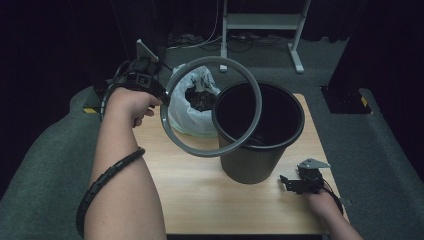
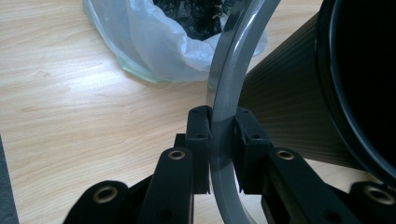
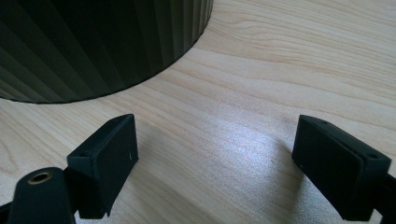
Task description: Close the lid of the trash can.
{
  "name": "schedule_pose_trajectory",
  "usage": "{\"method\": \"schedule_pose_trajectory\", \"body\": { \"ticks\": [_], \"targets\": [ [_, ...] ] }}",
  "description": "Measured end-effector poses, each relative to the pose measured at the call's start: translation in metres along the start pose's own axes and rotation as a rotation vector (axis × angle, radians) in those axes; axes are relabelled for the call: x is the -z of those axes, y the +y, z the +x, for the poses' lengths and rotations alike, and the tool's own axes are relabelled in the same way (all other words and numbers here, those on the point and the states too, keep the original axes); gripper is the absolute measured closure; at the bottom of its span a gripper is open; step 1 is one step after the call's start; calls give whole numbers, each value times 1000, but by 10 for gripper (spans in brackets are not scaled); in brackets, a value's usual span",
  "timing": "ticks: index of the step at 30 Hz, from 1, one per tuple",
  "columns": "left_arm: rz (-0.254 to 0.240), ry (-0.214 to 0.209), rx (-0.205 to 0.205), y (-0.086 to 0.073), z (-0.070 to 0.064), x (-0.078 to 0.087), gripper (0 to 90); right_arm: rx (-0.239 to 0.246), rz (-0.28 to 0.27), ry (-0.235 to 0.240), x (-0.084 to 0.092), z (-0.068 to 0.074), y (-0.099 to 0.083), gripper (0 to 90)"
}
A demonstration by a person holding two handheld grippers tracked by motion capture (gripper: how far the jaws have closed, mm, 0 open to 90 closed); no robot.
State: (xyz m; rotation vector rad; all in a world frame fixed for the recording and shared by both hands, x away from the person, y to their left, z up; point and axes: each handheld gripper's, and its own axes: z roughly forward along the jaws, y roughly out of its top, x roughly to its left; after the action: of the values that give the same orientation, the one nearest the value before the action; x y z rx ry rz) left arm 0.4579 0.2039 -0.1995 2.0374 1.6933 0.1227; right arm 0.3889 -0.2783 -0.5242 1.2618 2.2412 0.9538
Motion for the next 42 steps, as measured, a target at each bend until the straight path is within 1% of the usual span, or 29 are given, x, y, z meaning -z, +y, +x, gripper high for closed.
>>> {"method": "schedule_pose_trajectory", "body": {
  "ticks": [5,6,8,10,12,13,17,19,20,23,26,32,36,42],
  "targets": [
    [-1,-4,3,3,-6,-2,778,2,-2,0,0,0,0,141],
    [-1,-1,-6,4,-8,-2,778,0,-1,0,0,0,0,141],
    [-6,1,-4,6,-11,-2,778,1,-1,0,0,0,0,141],
    [-11,-2,-7,7,-13,-3,778,2,-1,0,0,0,0,141],
    [-16,5,-13,9,-15,-3,778,1,-1,-1,0,0,0,141],
    [-16,-5,-5,10,-18,-4,778,1,-1,-1,0,0,0,141],
    [-18,-3,-8,14,-26,-7,778,2,-2,-1,0,0,0,141],
    [-22,-10,-6,17,-32,-9,778,1,-1,-1,0,0,0,141],
    [-20,-6,-18,20,-37,-10,778,1,-1,-1,0,0,0,141],
    [-17,-6,-27,25,-48,-14,778,1,-1,0,0,0,0,141],
    [-11,-9,-61,33,-64,-18,778,2,-1,0,0,0,0,142],
    [-5,-7,-86,43,-85,-24,778,2,-2,-1,0,0,0,141],
    [-5,-3,-95,48,-96,-30,779,-1,0,0,0,0,0,141],
    [18,-1,-110,52,-108,-41,778,1,-2,-1,0,0,0,141]
  ]
}}
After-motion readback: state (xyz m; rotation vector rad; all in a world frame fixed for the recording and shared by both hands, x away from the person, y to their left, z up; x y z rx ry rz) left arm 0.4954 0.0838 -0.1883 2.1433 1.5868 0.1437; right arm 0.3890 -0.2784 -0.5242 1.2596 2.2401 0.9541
